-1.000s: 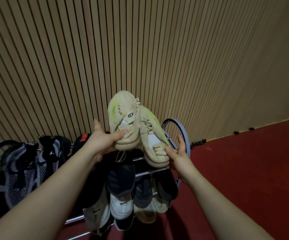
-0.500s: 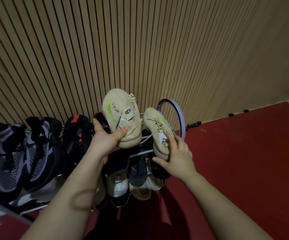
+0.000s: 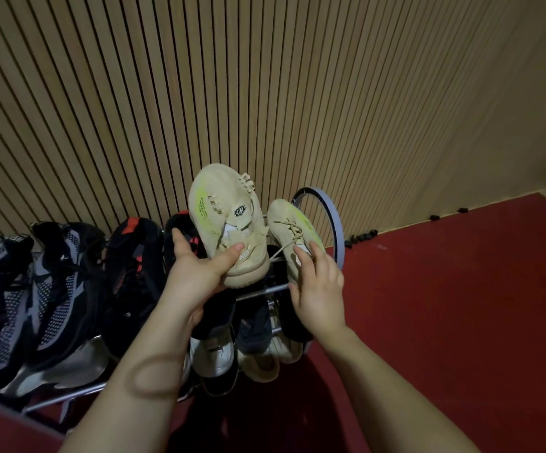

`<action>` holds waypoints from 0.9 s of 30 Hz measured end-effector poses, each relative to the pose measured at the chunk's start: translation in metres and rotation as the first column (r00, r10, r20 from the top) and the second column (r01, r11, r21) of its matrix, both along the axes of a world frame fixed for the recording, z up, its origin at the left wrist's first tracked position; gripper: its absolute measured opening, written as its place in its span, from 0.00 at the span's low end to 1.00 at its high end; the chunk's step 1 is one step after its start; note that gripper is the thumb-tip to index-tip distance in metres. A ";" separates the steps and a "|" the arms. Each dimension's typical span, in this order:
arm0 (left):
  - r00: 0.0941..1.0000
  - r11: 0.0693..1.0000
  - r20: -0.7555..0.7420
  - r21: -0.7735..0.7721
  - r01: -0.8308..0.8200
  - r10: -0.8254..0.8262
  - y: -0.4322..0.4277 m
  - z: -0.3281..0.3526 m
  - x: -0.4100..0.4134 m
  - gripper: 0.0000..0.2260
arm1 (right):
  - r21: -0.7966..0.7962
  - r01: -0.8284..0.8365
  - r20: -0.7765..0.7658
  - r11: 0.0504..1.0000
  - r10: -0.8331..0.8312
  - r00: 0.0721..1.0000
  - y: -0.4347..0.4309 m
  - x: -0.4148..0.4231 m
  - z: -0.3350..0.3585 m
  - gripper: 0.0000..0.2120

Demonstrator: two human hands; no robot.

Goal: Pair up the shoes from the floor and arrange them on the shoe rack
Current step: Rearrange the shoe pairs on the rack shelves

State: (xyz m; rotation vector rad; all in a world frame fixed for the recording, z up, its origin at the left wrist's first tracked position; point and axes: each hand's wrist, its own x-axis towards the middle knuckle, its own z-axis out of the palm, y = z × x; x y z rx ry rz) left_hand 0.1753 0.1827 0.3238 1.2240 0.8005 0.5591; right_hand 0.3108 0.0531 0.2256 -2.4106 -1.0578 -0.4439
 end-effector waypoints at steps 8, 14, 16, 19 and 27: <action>1.000 1.000 -0.016 -0.005 -0.010 0.010 -0.001 -0.008 0.006 0.49 | -0.004 0.010 -0.001 1.000 -0.010 1.000 -0.003 0.011 -0.004 0.31; 0.999 1.000 -0.052 0.011 -0.002 0.002 -0.005 -0.016 0.010 0.50 | -0.021 0.071 0.076 0.997 -0.069 0.995 -0.006 0.012 -0.003 0.34; 0.998 1.000 -0.061 0.026 -0.002 0.003 -0.006 -0.019 0.010 0.49 | -0.031 0.068 0.077 0.997 -0.065 0.995 -0.008 0.013 -0.003 0.36; 0.997 0.999 -0.072 0.044 0.000 0.003 -0.008 -0.025 0.009 0.50 | -0.027 0.035 -0.023 0.999 -0.036 0.999 -0.012 0.011 0.011 0.41; 0.980 0.971 -0.138 0.174 0.164 -0.140 -0.017 -0.039 0.014 0.49 | 0.081 -0.395 -0.502 0.915 0.380 0.777 -0.020 -0.015 0.057 0.53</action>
